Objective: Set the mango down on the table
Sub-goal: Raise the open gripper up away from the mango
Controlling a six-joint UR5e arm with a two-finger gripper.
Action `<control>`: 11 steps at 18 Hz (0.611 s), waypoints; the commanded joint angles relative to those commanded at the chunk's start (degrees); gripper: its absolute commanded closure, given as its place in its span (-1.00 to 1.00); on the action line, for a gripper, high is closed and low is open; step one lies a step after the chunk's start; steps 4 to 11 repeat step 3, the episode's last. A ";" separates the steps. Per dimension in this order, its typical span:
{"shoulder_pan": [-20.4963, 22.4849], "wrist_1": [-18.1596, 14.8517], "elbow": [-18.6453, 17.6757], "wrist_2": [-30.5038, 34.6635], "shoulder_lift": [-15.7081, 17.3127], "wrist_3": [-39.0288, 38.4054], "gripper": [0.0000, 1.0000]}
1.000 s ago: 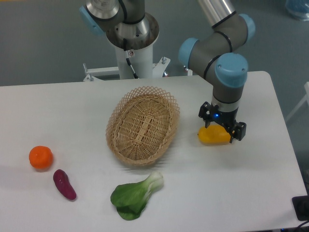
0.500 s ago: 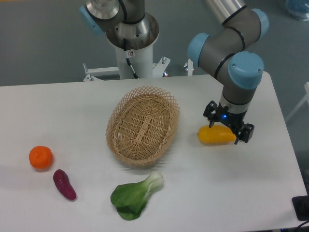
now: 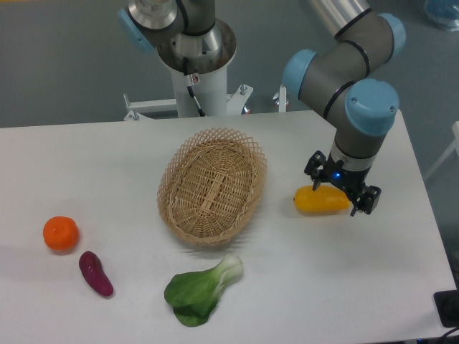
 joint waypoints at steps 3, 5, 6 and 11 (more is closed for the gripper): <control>-0.09 0.09 -0.09 0.00 0.00 0.00 -1.00; -0.09 0.09 -0.09 0.00 0.00 0.00 -1.00; -0.09 0.09 -0.09 0.00 0.00 0.00 -1.00; -0.09 0.09 -0.09 0.00 0.00 0.00 -1.00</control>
